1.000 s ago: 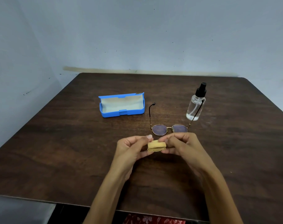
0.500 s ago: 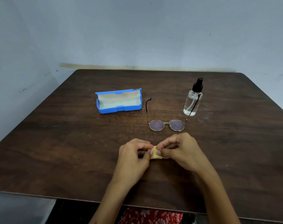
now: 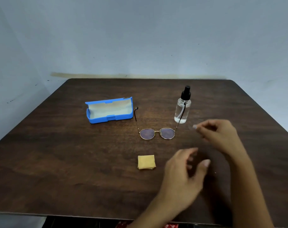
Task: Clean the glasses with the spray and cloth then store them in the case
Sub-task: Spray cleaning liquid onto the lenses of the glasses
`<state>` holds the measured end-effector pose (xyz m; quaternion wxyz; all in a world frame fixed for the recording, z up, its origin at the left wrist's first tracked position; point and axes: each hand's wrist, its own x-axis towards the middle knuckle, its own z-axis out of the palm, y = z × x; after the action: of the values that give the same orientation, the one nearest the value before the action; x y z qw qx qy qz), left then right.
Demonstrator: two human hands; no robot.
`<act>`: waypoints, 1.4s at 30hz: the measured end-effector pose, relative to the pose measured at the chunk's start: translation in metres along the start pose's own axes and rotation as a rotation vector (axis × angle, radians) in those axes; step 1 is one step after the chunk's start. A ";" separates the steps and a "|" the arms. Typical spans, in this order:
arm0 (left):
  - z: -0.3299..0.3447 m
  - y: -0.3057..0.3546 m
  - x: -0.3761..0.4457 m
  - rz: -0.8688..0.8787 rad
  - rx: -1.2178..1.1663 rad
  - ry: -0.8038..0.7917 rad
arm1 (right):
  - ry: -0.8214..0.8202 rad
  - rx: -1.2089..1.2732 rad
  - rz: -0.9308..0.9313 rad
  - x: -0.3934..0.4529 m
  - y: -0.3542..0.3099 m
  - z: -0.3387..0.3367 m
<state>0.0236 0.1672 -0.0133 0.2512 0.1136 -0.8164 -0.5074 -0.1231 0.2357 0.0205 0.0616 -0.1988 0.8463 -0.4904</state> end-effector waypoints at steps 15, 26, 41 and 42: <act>0.064 0.016 0.099 -0.302 -0.075 0.092 | -0.454 0.345 -0.001 0.106 0.004 0.021; 0.056 0.021 0.069 -0.223 -0.171 0.008 | -0.161 0.336 0.055 0.051 0.007 -0.007; -0.056 0.012 0.001 -0.204 -0.256 0.042 | -0.357 0.377 -0.106 -0.037 -0.020 0.015; -0.070 0.004 0.008 -0.238 -0.249 0.096 | -0.400 0.402 -0.113 -0.038 -0.023 0.019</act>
<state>0.0539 0.1117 0.0177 0.2401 0.2014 -0.7154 -0.6246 -0.0769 0.2254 0.0269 0.2378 -0.3223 0.6905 -0.6022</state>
